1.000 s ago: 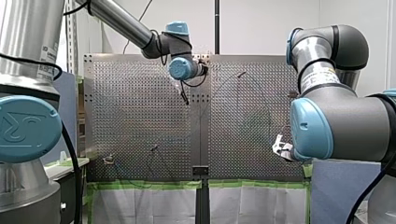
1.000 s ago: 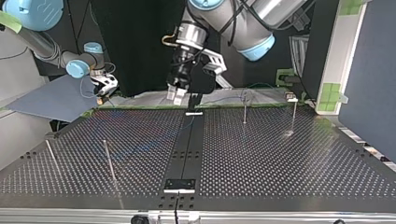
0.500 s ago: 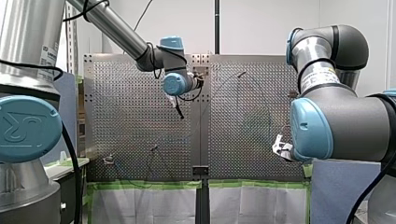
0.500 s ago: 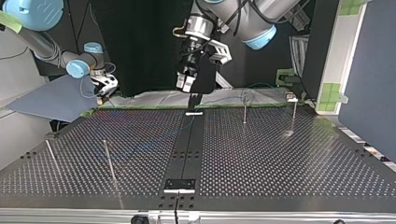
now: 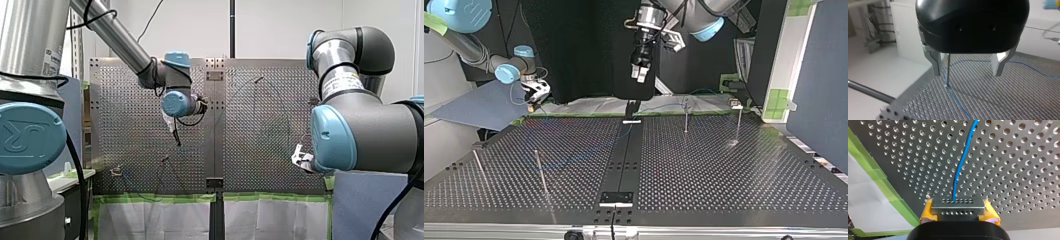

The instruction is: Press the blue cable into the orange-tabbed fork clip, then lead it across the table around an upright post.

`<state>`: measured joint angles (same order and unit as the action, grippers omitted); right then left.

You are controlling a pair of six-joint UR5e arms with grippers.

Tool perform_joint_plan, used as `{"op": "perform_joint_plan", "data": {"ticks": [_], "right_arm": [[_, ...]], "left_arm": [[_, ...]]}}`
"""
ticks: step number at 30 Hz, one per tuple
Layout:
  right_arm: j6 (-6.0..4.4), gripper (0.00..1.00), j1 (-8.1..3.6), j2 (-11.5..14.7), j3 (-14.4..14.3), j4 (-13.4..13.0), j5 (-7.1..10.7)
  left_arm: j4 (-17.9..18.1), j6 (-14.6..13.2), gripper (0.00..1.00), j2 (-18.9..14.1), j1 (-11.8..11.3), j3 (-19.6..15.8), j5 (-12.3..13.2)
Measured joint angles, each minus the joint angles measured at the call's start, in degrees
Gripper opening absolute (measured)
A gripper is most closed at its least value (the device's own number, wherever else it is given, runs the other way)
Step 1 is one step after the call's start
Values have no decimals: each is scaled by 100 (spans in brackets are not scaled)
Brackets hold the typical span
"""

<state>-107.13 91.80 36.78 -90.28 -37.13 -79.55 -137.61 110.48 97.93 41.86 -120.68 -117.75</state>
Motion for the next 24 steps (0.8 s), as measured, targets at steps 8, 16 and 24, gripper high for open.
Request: {"op": "perform_joint_plan", "data": {"ticks": [8,16,24], "right_arm": [[4,0,0,-3,-1,3,0],[2,0,7,-3,0,3,0],[5,0,24,-1,0,2,0]], "left_arm": [[-20,-24,100,1,-26,-485,-151],[21,-98,100,2,-73,-941,-178],[394,-460,100,7,-204,-1382,-200]]}}
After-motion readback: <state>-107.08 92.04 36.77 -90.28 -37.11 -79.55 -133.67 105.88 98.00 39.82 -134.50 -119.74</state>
